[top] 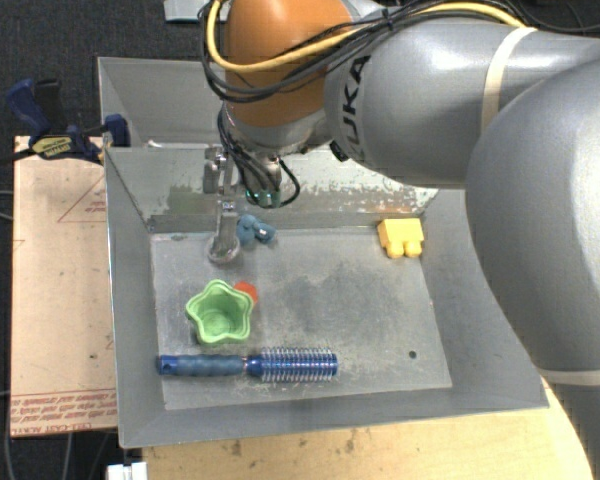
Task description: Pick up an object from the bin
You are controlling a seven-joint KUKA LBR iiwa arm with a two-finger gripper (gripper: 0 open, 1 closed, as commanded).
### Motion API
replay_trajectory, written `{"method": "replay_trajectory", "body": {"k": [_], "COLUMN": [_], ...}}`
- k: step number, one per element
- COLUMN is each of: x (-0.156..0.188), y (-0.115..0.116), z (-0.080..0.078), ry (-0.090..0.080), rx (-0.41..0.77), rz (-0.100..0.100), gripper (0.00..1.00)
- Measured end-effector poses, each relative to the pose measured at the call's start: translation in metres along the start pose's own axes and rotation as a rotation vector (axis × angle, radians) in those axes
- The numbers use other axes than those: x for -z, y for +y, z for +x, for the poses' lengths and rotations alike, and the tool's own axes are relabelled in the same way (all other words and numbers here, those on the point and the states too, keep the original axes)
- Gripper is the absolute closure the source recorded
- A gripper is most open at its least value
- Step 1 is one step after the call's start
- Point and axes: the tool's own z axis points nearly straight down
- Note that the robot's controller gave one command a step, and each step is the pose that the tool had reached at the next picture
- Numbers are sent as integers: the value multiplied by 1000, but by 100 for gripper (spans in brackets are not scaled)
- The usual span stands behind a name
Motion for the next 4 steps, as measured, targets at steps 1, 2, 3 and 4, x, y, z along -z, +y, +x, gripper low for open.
{"method": "replay_trajectory", "body": {"k": [1, 2, 3, 4], "x": [-153, -148, -27, 45], "y": [-25, -25, -23, -12], "z": [39, 37, 35, 30], "ry": [-1, -9, -19, -17], "rx": [289, 288, 315, 634], "rz": [1, -1, -1, 2], "gripper": [0, 100, 100, 100]}}
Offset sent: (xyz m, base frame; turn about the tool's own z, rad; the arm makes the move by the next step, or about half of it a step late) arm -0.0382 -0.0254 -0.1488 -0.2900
